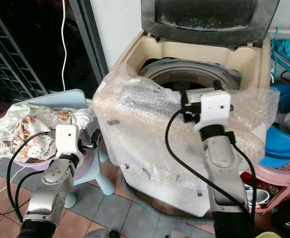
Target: Clothes washing
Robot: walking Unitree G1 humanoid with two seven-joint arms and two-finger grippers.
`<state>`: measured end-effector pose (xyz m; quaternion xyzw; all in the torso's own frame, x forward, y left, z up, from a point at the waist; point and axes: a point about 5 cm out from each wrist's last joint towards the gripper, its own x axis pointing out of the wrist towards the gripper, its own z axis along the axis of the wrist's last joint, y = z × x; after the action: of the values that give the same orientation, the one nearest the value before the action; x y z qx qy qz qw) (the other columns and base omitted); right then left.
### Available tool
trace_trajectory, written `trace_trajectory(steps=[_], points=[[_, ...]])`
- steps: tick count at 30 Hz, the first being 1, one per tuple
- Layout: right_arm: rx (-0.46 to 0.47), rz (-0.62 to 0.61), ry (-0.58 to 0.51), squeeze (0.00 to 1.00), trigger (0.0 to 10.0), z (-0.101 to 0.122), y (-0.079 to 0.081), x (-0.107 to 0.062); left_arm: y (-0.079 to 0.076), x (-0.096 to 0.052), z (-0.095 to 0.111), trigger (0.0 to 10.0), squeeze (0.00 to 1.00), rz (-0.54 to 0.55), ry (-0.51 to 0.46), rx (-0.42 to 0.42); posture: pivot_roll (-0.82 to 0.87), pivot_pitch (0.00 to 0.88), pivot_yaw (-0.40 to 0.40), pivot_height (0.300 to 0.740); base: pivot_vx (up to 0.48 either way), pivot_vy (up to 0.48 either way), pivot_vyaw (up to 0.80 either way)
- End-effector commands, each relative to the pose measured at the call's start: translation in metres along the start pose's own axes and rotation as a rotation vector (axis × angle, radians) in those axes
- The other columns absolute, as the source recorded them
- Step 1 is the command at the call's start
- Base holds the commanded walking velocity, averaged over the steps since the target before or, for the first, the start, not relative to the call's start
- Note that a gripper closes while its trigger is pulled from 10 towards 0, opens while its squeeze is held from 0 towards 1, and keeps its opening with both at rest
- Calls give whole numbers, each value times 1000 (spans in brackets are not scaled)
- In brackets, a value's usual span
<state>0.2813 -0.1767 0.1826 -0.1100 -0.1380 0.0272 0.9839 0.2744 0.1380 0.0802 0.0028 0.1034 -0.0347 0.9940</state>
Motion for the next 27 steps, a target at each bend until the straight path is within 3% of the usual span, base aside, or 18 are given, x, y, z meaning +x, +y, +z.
trace_trajectory(steps=[1, 15, 16, 17, 19, 21, 24, 27], points=[[7, 28, -26, 1000, 10000, 6, 5, 1, 3, 2, 4, 10000, 0, 8, -16, 16, -84, 0, 129, 740, -244, 0, 0], [19, 56, 37, 1000, 10000, -11, 14, -10, 5, 3, 5, 10000, 0, 12, -12, 29, -80, 1, 133, 740, -290, 0, 0], [16, 64, 45, 957, 10000, -15, 15, -13, 5, 3, 5, 10000, 0, 11, -11, 30, -80, 1, 133, 740, -251, 0, 0], [10, 65, 93, 0, 10000, -32, 19, -21, 5, 4, 5, 10000, 0, 11, -13, 30, -83, 4, 134, 740, 0, 0, 0], [-4, 54, 147, 0, 10000, -50, 23, -29, 4, 4, 5, 10000, 0, 16, -15, 36, -79, 4, 135, 740, 0, 0, 0], [42, 21, 216, 0, 10000, -66, 30, -38, 4, 5, 9, 10000, 0, 20, -39, 45, -55, 14, 135, 740, 0, 0, 0], [15, 23, 179, 0, 10000, -59, 28, -35, 9, 5, 12, 10000, 0, 29, -67, 70, -43, 27, 128, 740, 0, 0, 0], [-21, -28, 235, 0, 10000, -67, 22, -37, 8, 3, 14, 10000, 0, 15, -94, 104, -53, 34, 128, 740, 0, 0, 0]])
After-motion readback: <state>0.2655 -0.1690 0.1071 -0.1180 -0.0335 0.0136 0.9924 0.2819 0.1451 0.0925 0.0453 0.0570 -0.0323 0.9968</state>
